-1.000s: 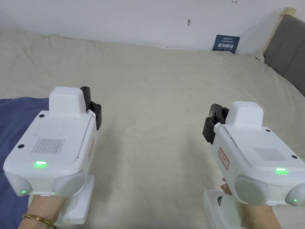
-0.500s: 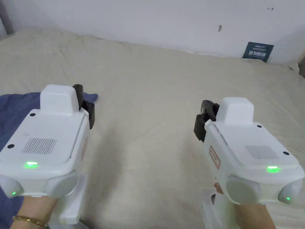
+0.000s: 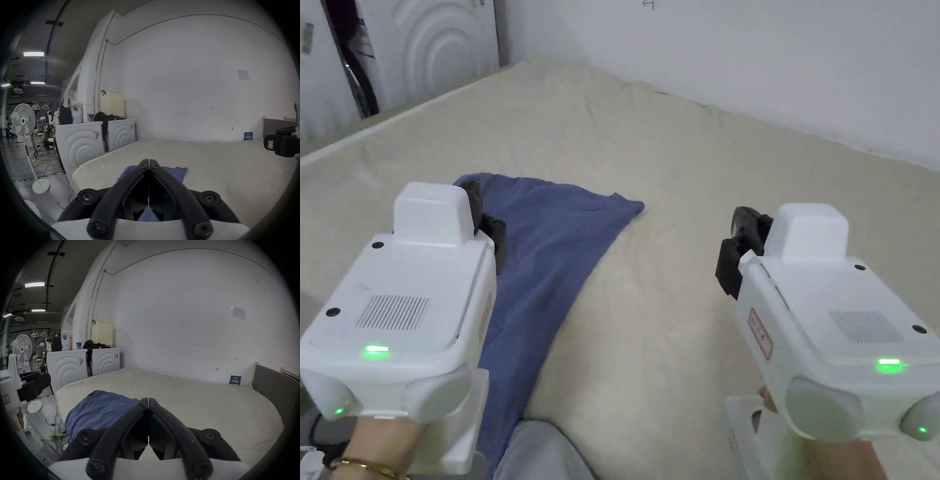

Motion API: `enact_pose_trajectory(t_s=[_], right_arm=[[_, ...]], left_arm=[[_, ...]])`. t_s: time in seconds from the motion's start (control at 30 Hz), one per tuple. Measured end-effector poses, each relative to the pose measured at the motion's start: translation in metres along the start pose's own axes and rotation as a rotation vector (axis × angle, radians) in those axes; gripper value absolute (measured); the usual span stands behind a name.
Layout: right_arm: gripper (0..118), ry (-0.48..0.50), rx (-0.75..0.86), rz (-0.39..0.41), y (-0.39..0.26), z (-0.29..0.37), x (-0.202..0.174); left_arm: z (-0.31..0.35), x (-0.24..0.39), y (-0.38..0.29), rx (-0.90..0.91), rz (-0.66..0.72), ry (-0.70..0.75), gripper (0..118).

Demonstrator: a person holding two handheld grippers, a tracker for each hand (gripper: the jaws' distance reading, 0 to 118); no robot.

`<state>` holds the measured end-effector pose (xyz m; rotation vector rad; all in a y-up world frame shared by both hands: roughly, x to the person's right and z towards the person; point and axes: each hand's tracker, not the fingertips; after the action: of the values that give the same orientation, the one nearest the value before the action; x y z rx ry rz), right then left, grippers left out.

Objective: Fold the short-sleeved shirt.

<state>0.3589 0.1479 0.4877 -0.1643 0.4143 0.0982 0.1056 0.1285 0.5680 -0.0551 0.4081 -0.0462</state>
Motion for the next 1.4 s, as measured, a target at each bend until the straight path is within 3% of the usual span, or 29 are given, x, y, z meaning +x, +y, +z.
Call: enact_pose_trajectory(t_s=[0.4,0.47,0.53,0.6,0.63,0.7,0.93,1.17,1.4], right_arm=[[1,0.066,-0.025,0.002,-0.003,-0.013,-0.022],[1,0.071,-0.031,-0.001,-0.003,-0.015,-0.021],[1,0.069,-0.032,0.003,-0.003,-0.018,-0.02],[1,0.064,-0.029,0.009,-0.003,-0.022,-0.018],[1,0.059,-0.03,0.01,-0.002,-0.025,-0.016],[1,0.056,-0.035,0.003,-0.002,-0.03,-0.012],[1,0.054,-0.075,-0.009,-0.008,-0.061,0.002],[1,0.037,-0.163,-0.042,-0.034,-0.106,0.02],[1,-0.001,-0.273,-0.089,-0.068,-0.141,0.043]], left_arm=[[-0.006,-0.021,-0.004,-0.027,0.001,0.054,4],[-0.016,-0.021,-0.003,-0.059,0.015,0.042,20],[-0.034,-0.023,-0.002,-0.146,0.045,0.006,44],[-0.06,-0.024,0.002,-0.263,0.036,-0.033,51],[-0.075,-0.024,0.002,-0.301,0.032,-0.066,81],[-0.098,-0.023,0.001,-0.331,0.063,-0.115,117],[-0.215,-0.009,-0.007,-0.51,0.028,-0.162,118],[-0.358,0.018,-0.062,-0.78,-0.016,-0.173,118],[-0.437,0.044,-0.115,-0.986,-0.078,-0.189,118]])
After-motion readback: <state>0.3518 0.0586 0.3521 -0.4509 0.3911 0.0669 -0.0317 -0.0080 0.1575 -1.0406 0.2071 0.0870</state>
